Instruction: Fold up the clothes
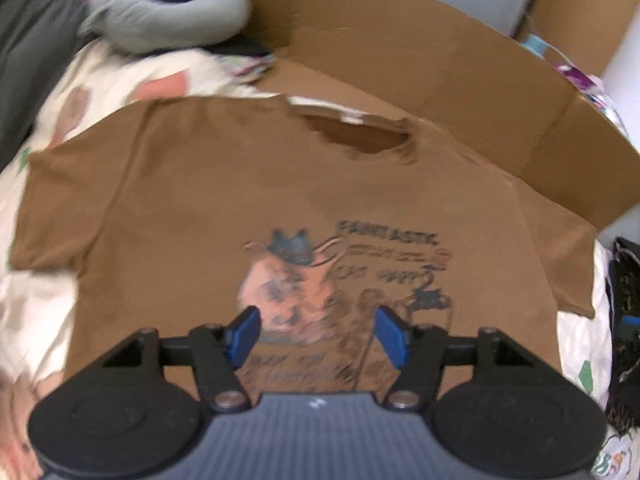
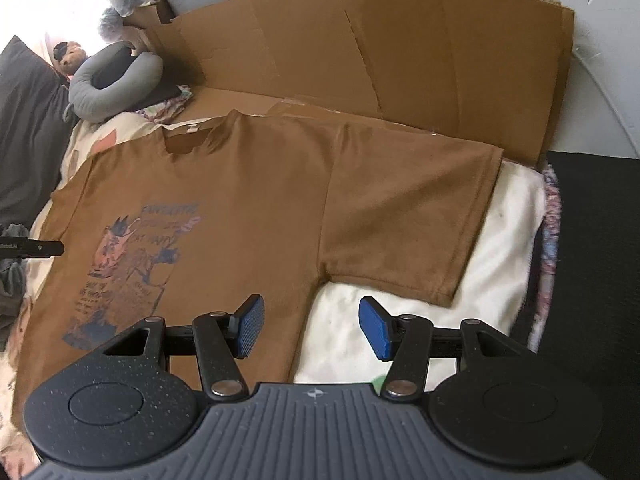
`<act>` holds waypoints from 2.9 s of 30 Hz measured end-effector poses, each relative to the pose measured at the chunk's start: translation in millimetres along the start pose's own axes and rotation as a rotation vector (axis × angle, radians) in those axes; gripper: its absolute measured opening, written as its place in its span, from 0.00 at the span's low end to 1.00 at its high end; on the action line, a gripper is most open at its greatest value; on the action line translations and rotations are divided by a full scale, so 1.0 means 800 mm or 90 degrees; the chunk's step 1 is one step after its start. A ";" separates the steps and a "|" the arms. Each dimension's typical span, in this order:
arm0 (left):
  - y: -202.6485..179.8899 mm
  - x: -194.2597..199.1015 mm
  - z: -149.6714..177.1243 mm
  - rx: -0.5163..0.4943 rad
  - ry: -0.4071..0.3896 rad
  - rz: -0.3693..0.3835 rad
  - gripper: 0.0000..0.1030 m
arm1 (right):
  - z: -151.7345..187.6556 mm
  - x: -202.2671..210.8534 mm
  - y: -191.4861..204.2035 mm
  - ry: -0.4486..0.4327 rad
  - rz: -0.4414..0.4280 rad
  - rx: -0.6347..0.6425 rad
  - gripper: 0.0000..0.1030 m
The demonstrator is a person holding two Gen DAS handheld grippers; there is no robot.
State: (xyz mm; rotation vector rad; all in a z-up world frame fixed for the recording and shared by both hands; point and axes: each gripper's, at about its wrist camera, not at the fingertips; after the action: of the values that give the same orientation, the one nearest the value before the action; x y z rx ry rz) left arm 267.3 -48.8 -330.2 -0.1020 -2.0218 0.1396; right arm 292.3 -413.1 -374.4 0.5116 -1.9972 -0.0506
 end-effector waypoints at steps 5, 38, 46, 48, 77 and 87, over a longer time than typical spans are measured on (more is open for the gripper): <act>-0.037 -0.025 -0.017 -0.031 -0.027 0.035 0.58 | 0.005 -0.024 -0.009 -0.012 0.017 0.011 0.58; -0.140 -0.228 -0.179 -0.058 -0.061 -0.017 0.26 | -0.020 -0.112 -0.037 -0.028 0.069 -0.014 0.53; -0.128 -0.229 -0.188 -0.075 -0.061 -0.088 0.06 | -0.004 -0.102 -0.045 -0.033 0.068 -0.038 0.53; -0.129 -0.221 -0.190 -0.064 -0.069 -0.105 0.08 | 0.002 -0.097 -0.048 -0.040 0.069 -0.049 0.53; -0.207 -0.239 -0.218 -0.195 -0.103 -0.074 0.09 | 0.039 -0.081 -0.047 -0.073 0.076 -0.061 0.53; -0.296 -0.245 -0.182 -0.277 -0.063 0.066 0.11 | 0.040 -0.078 -0.044 -0.083 0.082 -0.074 0.53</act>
State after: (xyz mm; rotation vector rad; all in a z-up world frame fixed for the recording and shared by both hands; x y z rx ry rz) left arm 481.7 -301.5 -406.4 -0.4826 -2.1166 -0.2367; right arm 300.1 -427.9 -451.1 0.3116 -2.1358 -0.1232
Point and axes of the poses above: each gripper's, at about its wrist camera, not at the fingertips, and x roughly against the way its jaws point, y to its left, z to its underside, and after that the axes turned 5 degrees about y, right-handed
